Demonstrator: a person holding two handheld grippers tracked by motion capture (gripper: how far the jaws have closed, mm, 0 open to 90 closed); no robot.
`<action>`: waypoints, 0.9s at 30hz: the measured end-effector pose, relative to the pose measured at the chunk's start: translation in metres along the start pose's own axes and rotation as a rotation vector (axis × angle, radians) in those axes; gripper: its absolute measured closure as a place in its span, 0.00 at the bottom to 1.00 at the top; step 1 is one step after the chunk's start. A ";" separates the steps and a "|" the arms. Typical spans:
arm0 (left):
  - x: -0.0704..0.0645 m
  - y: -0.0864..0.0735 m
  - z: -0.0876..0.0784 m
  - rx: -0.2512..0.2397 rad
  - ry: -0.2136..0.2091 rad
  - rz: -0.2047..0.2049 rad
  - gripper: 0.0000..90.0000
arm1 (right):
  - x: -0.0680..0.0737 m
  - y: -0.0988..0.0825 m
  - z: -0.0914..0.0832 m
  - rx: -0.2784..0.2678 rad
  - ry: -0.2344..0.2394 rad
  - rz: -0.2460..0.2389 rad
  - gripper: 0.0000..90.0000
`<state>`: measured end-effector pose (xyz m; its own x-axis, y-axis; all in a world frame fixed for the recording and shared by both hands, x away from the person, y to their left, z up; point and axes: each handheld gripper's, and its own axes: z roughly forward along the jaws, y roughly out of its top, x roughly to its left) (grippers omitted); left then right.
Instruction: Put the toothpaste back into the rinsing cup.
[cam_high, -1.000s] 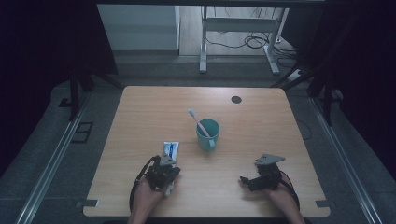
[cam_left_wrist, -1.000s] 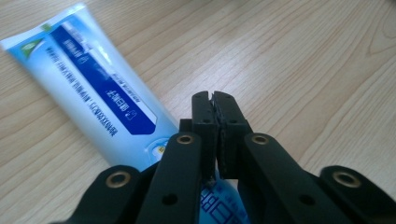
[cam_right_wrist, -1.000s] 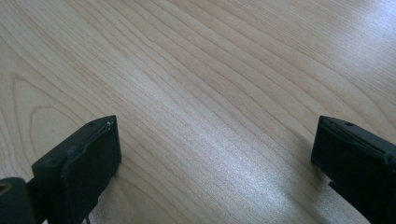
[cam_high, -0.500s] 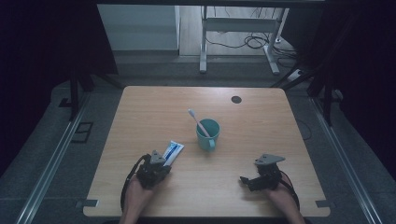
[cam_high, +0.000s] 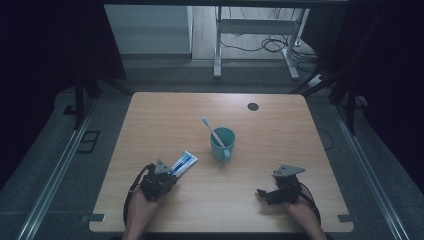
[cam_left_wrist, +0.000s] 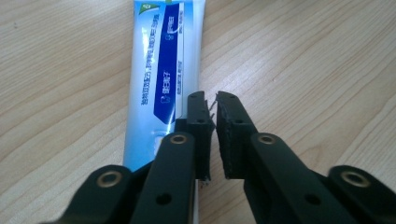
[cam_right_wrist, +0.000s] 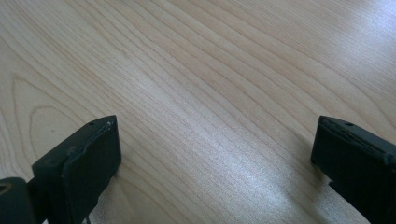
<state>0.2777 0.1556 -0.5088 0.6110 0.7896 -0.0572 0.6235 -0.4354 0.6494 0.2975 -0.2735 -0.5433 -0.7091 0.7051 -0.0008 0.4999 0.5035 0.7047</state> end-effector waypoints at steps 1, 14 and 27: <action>0.000 0.001 -0.001 -0.003 -0.001 0.000 0.89 | 0.000 0.000 0.000 0.000 0.000 0.000 0.01; 0.007 0.009 -0.005 0.010 0.045 0.007 0.65 | 0.000 0.000 0.000 0.000 0.000 0.000 0.01; 0.020 0.016 0.004 0.138 0.012 0.012 0.45 | 0.000 0.000 0.000 0.000 -0.001 0.000 0.01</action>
<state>0.3016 0.1631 -0.5025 0.6135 0.7887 -0.0403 0.6777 -0.4996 0.5396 0.2975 -0.2735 -0.5433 -0.7087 0.7055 -0.0010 0.4999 0.5031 0.7049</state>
